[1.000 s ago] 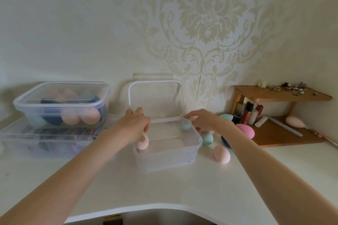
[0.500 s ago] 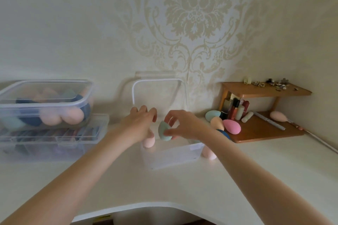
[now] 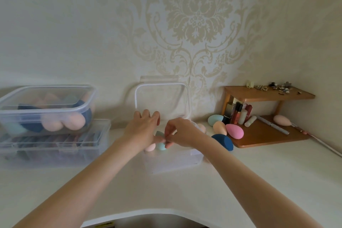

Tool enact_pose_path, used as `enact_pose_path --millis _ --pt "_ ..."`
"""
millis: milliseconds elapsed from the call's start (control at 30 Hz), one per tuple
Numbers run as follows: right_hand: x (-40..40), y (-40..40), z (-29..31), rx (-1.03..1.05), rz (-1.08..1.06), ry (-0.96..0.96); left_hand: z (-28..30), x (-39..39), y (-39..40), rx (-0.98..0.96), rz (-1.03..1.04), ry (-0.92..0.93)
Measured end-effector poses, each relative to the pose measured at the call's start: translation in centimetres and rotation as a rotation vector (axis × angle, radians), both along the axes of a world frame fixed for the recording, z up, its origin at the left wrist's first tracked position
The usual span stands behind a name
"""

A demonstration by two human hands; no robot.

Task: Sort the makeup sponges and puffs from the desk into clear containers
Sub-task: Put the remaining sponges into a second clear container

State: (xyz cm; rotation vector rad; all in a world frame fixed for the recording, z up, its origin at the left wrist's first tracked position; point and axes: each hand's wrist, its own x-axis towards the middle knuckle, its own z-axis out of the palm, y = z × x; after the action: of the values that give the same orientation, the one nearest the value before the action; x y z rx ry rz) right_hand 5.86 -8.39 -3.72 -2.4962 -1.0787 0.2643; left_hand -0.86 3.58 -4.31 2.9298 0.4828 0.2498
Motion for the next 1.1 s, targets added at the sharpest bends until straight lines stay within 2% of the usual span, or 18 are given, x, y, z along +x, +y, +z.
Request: enact_pose_path --millis 100,200,267,367,433,600,767,867,967,1100 --pt "0.9 -1.7 1.7 0.132 -0.03 0.187 0.1 0.5 -0.6 0.05 0.038 0.031" --pt "2.9 -4.4 3.9 0.218 -0.197 0.004 0.3 0.7 -0.7 0.005 0.048 0.068" --pt "4.1 -5.7 4.3 0.091 -0.26 -0.109 0.4 0.6 -0.8 0.021 0.051 0.083" --pt "4.1 -6.4 3.0 -0.234 -0.234 -0.067 0.4 0.6 -1.1 0.058 0.06 0.108" --pt "4.1 -6.5 1.6 -0.29 -0.207 -0.068 0.5 0.6 -1.3 0.07 0.073 0.116" --pt "4.7 -6.9 0.4 -0.081 -0.227 -0.034 0.5 0.4 -1.3 0.085 0.083 0.127" --pt "5.4 -7.7 3.4 0.21 -0.264 0.04 0.4 0.5 -1.0 0.067 0.068 0.12" --pt "4.3 -7.6 4.7 0.374 -0.157 0.171 0.4 0.5 -1.0 0.068 0.063 0.121" --pt "2.2 -6.0 4.0 0.287 -0.009 0.185 0.4 0.5 -0.9 0.059 0.061 0.121" --pt "1.2 -3.0 1.1 0.094 0.071 -0.02 0.4 0.5 -0.8 0.064 0.057 0.113"
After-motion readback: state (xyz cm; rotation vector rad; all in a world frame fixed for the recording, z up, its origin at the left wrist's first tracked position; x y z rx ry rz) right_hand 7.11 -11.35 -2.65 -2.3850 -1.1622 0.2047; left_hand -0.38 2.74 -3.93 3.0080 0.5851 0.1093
